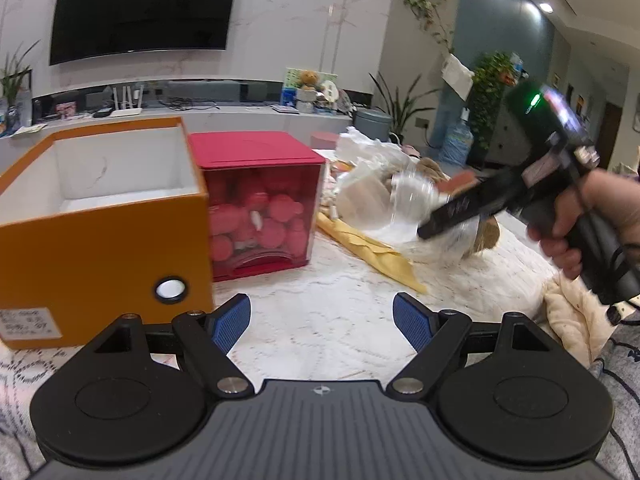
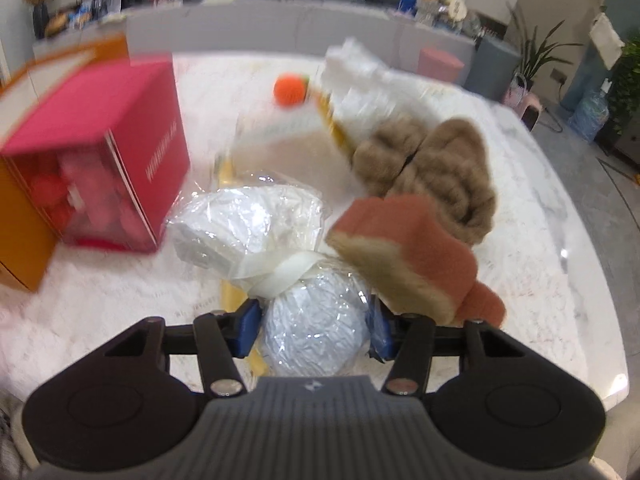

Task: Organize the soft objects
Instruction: 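Lift the white bundle with the right tool while the left tool approaches the yellow cloth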

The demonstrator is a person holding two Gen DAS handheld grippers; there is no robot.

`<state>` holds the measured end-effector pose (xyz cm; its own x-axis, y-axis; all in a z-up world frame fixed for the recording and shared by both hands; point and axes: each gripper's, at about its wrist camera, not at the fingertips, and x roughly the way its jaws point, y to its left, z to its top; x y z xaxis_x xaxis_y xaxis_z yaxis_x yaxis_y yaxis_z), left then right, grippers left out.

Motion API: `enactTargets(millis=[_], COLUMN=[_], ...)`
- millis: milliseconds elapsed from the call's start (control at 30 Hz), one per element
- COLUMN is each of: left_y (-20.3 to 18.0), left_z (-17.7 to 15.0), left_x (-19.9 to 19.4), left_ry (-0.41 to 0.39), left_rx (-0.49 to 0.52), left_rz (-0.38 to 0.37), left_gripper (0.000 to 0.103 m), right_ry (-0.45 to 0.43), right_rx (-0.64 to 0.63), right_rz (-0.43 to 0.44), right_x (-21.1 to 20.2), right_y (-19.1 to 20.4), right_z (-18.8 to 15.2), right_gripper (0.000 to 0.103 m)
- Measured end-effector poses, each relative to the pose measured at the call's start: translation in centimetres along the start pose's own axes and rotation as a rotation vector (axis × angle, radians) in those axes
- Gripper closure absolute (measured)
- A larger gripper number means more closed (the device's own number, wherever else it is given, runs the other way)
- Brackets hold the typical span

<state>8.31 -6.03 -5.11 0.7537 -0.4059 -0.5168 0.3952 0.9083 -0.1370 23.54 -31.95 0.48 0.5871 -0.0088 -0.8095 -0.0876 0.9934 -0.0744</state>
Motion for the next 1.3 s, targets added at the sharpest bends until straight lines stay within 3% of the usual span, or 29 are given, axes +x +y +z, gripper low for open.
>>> enactTargets(millis=[133,233,367,533,733,967,1067,1133,1200,1267,1300], left_y=[-1.2,-2.4,-5.2,-7.7,-9.1,-7.2,-6.2,-5.6,-5.8,-6.1,-6.3], left_z=[0.6,1.0,1.7,2.0,2.2,1.7,1.8,2.0,2.0,1.9,1.9], left_x=[1.4,2.7,6.2,10.7,15.6,18.8,19.0,19.0,19.1,19.0,19.0], left_ry=[0.017,0.013,0.03,0.028,-0.002,0.04,0.033,0.028,0.033,0.034,0.031], left_rx=[0.012,0.025,0.138,0.157,0.22,0.151,0.069,0.029,0.05,0.072,0.081], left_rz=[0.001,-0.039,-0.08,-0.128,-0.029,0.029,0.008,-0.017,-0.009,0.001,0.006], left_gripper=[0.008,0.008,0.008,0.008,0.008,0.008,0.009,0.021,0.024,0.035,0.047], right_ry=[-0.088,-0.137,-0.159,-0.189,-0.167,-0.168,-0.174,-0.173,-0.174,-0.179,-0.181], right_rx=[0.063,0.138,0.22,0.266,0.282,0.253,0.255,0.257,0.26,0.267,0.27], right_rz=[0.0,0.002,0.011,0.028,0.065,0.076,0.082,0.079,0.079,0.083,0.085], right_x=[-2.7,-3.8,-4.2,-4.5,-3.2,-2.5,-2.6,-2.6,-2.6,-2.7,-2.8], right_y=[-1.6,-3.1,-5.0,-6.5,-6.8,-6.3,-6.4,-6.5,-6.5,-6.7,-6.7], right_z=[0.0,0.1,0.4,0.3,-0.1,0.3,0.3,0.2,0.2,0.2,0.2], right_gripper=[0.048,0.048,0.048,0.048,0.048,0.048,0.048,0.048,0.048,0.048,0.048])
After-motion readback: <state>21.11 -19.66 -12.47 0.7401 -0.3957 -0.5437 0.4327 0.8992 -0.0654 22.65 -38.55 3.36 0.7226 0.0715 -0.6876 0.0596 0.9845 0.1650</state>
